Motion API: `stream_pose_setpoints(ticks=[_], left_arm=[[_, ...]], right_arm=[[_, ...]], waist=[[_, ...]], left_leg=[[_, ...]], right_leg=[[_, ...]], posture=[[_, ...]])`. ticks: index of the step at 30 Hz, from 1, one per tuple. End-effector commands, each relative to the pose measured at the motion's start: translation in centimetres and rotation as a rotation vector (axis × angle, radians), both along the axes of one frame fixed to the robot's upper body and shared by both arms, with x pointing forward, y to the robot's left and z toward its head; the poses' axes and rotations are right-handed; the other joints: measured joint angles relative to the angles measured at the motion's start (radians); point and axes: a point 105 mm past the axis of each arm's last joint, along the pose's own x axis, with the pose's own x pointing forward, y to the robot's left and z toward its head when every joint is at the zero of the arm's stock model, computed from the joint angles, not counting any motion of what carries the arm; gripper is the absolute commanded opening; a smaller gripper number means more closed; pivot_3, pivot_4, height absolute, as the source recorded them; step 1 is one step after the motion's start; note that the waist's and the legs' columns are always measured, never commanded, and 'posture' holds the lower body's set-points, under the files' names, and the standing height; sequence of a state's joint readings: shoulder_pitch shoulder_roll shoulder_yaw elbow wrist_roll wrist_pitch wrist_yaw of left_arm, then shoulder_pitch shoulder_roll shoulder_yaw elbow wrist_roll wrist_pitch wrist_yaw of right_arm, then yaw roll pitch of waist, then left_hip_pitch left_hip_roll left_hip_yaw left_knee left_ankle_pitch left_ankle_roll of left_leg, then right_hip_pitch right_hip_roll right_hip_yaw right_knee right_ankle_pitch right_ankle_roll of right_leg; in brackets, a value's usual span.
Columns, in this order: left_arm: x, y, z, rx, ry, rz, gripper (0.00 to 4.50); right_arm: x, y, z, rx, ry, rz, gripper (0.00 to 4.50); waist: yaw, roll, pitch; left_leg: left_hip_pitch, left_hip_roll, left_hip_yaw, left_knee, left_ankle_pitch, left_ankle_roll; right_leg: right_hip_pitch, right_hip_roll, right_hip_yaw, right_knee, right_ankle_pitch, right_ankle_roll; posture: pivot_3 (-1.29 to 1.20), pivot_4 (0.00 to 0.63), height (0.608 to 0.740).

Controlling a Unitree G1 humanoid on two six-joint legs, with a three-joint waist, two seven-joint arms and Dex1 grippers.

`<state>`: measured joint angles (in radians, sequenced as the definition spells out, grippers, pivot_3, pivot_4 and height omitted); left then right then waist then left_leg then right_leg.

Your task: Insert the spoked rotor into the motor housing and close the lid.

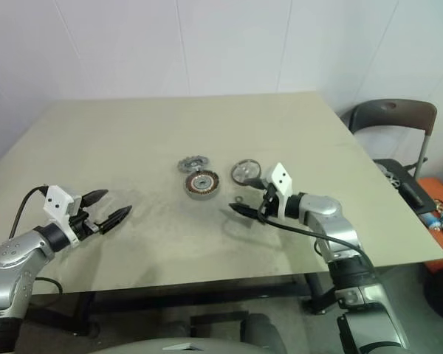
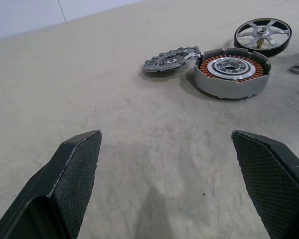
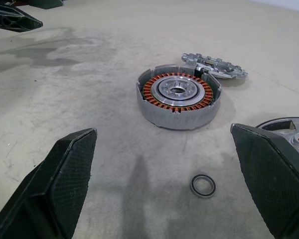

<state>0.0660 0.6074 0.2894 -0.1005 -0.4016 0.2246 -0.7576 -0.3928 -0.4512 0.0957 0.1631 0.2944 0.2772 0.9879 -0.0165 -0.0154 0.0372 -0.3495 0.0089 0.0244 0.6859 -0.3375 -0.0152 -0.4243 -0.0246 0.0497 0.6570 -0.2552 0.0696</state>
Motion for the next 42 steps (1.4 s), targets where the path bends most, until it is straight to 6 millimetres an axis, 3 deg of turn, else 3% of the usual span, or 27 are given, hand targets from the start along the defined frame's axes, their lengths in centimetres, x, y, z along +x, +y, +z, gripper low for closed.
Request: stream_pose_setpoints(ticks=[1, 37, 42], left_arm=[[0.2, -0.3, 1.4, 0.020, -0.064, -0.017, 4.45], [-0.1, -1.0, 1.0, 0.013, -0.064, -0.042, 4.45], [0.0, -1.0, 1.1, 0.012, -0.070, -0.043, 4.45]], right_arm=[[0.3, 0.1, 1.4, -0.002, -0.063, 0.002, 4.50], [0.4, -0.6, 1.5, -0.018, -0.019, -0.022, 4.50], [1.2, 0.4, 1.7, -0.146, -0.044, -0.007, 4.50]], waist=[[0.000, 0.000, 0.000], [0.000, 0.000, 0.000], [-0.003, 0.000, 0.000]], left_leg=[[0.000, 0.000, 0.000, 0.000, 0.000, 0.000], [0.000, 0.000, 0.000, 0.000, 0.000, 0.000], [0.000, 0.000, 0.000, 0.000, 0.000, 0.000]], right_leg=[[0.000, 0.000, 0.000, 0.000, 0.000, 0.000], [0.000, 0.000, 0.000, 0.000, 0.000, 0.000], [0.000, 0.000, 0.000, 0.000, 0.000, 0.000]], posture=[[0.00, 0.000, 0.740], [0.00, 0.000, 0.740], [0.00, 0.000, 0.740]])
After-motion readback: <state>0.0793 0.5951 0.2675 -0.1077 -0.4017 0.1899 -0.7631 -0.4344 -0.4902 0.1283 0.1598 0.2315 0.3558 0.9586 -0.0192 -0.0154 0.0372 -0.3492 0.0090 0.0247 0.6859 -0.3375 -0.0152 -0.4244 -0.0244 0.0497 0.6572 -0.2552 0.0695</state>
